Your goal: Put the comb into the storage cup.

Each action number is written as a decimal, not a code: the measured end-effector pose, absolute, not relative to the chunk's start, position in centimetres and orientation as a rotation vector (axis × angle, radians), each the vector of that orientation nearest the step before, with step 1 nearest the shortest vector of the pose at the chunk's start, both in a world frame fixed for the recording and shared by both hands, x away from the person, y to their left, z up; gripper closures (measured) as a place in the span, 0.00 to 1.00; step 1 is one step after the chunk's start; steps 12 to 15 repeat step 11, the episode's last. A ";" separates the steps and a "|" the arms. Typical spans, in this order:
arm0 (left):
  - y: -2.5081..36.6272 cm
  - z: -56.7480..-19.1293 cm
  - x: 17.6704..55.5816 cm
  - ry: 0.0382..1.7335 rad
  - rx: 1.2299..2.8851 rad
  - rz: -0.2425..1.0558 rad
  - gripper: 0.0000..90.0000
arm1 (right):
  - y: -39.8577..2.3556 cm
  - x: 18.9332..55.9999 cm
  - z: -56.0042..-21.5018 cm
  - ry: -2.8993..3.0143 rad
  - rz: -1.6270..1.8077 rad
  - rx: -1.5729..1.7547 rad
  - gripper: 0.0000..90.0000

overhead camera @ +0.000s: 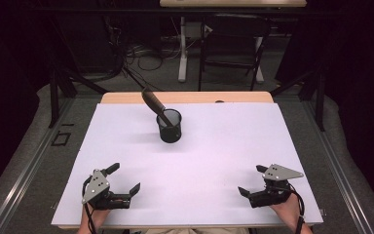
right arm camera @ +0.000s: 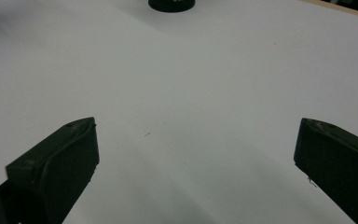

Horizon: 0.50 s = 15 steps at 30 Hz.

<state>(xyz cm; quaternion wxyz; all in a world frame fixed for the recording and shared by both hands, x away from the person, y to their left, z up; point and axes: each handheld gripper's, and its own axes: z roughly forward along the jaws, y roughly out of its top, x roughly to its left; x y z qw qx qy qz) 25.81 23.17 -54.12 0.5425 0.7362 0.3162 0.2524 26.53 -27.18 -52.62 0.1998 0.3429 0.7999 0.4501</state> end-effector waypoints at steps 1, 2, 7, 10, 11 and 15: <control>23.2 -54.1 25.8 0.751 1.749 0.599 0.01 | -27.2 26.4 -52.5 2.226 1.261 0.956 0.00; 23.2 -54.1 25.8 0.750 1.750 0.600 0.01 | -27.2 26.1 -52.5 2.210 1.268 0.946 0.00; 23.2 -54.1 25.8 0.748 1.755 0.600 0.01 | -27.4 25.9 -52.4 2.186 1.279 0.933 0.00; 23.2 -54.1 25.8 0.748 1.753 0.600 0.01 | -27.5 25.8 -52.2 2.172 1.295 0.926 0.00; 23.2 -54.1 25.9 0.747 1.757 0.600 0.01 | -27.5 25.8 -52.2 2.167 1.302 0.921 0.00; 23.2 -54.1 25.9 0.747 1.757 0.600 0.01 | -27.5 25.8 -52.2 2.167 1.302 0.921 0.00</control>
